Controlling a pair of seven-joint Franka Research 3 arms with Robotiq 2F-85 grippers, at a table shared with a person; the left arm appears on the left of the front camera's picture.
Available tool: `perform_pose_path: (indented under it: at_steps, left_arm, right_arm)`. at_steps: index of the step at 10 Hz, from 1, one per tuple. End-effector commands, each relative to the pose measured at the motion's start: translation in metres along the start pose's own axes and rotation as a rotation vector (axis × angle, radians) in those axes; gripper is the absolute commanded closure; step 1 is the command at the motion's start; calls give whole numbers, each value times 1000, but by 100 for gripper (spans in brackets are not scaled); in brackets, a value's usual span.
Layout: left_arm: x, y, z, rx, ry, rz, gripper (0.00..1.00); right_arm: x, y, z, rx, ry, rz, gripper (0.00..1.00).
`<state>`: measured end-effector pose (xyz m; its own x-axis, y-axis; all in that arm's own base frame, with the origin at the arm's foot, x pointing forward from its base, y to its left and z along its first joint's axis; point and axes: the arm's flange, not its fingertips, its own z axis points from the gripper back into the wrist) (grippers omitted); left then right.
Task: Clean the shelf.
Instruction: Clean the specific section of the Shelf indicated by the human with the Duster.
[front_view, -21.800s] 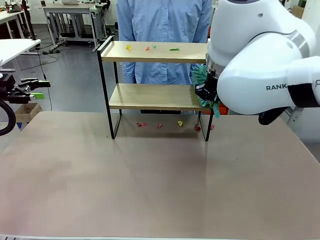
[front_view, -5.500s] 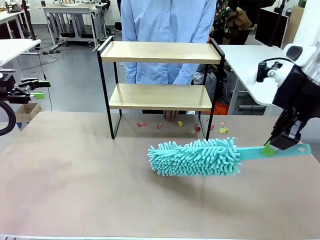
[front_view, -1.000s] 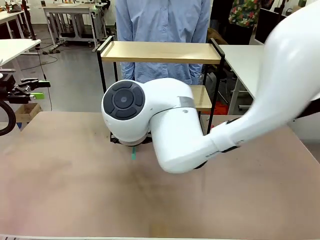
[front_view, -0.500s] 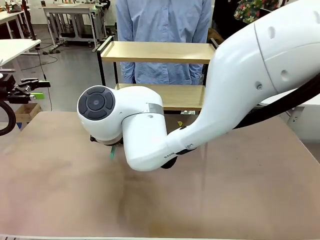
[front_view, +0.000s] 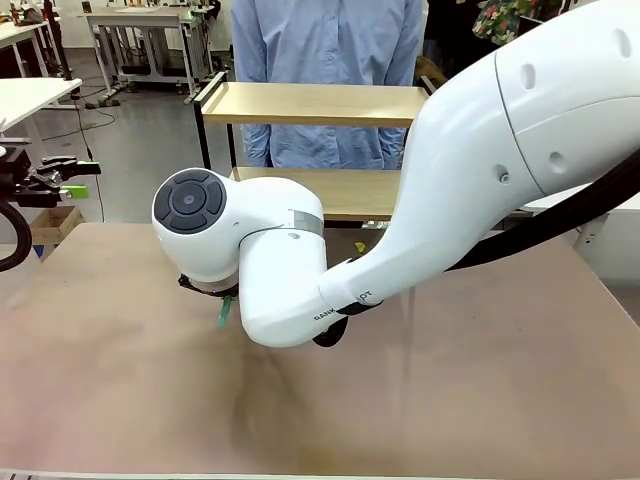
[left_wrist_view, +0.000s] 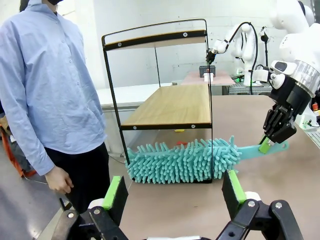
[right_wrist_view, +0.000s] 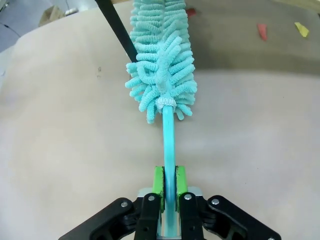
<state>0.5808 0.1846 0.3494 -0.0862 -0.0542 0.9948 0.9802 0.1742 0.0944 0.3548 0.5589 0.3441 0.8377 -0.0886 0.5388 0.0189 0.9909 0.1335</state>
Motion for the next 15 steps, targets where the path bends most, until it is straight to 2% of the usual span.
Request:
perform_pose_path:
  at_steps: [1,6,10,15]
  left_arm:
    - [3,-1,-1,-1,0,-10,0]
    - [3,-1,-1,-1,0,-10,0]
    - [3,-1,-1,-1,0,-10,0]
    - [3,-1,-1,-1,0,-10,0]
  right_arm:
    - [-1,1,1,2,7,-2,88]
    - [32,-76,15,-32,33,-160,88]
    - [39,-148,5,-98,101,-197,88]
    - [59,-227,38,-212,84,-237,88]
